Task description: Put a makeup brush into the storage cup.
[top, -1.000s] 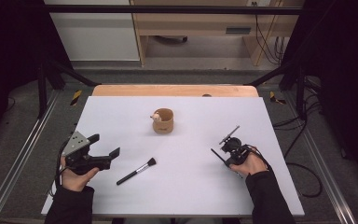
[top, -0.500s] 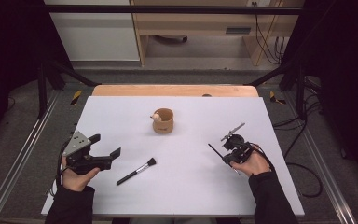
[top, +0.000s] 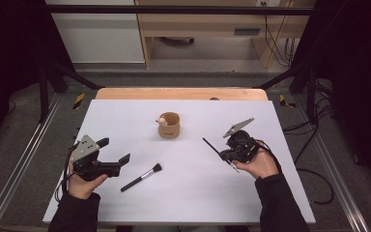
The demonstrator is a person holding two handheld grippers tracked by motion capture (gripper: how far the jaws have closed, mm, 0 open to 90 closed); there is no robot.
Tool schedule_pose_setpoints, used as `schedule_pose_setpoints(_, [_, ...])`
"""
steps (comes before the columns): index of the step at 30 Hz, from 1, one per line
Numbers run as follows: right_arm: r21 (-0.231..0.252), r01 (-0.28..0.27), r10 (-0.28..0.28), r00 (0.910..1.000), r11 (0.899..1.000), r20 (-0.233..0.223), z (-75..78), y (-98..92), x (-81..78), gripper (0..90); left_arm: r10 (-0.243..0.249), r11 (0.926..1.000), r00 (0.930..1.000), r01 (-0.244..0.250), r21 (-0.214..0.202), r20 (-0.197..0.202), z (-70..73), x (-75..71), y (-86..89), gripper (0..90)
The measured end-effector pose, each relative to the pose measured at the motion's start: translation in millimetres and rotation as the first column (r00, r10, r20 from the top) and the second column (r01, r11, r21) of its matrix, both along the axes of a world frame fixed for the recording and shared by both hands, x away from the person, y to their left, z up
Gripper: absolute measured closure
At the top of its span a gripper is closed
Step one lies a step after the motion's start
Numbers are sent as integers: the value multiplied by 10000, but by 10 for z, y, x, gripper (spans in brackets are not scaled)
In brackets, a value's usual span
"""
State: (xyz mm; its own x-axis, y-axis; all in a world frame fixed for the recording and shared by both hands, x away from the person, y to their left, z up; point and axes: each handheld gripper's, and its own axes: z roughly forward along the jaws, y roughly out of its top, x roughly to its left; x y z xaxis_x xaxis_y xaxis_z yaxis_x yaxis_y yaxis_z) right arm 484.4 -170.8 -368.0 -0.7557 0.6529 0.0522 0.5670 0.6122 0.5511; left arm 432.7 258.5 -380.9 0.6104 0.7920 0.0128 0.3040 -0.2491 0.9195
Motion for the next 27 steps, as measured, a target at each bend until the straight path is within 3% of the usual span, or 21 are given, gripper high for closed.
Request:
schedule_pose_setpoints(10, [283,-532,527,9984,9982,201,137,72,-66,859,-315,9994,9992,312,119,254,99,-15,-78,56])
schedule_pose_setpoints(17, [355,-971,963,9951,9946,241,234,137,-85,859,-519,9969,9984,505,609,227,149,-10,-158,56])
schedule_pose_setpoints(27, [251,-1549,1550,9879,9876,-8,248,252,-101,859,-1139,9819,9930,1077,1557,315,223,-12,-441,57])
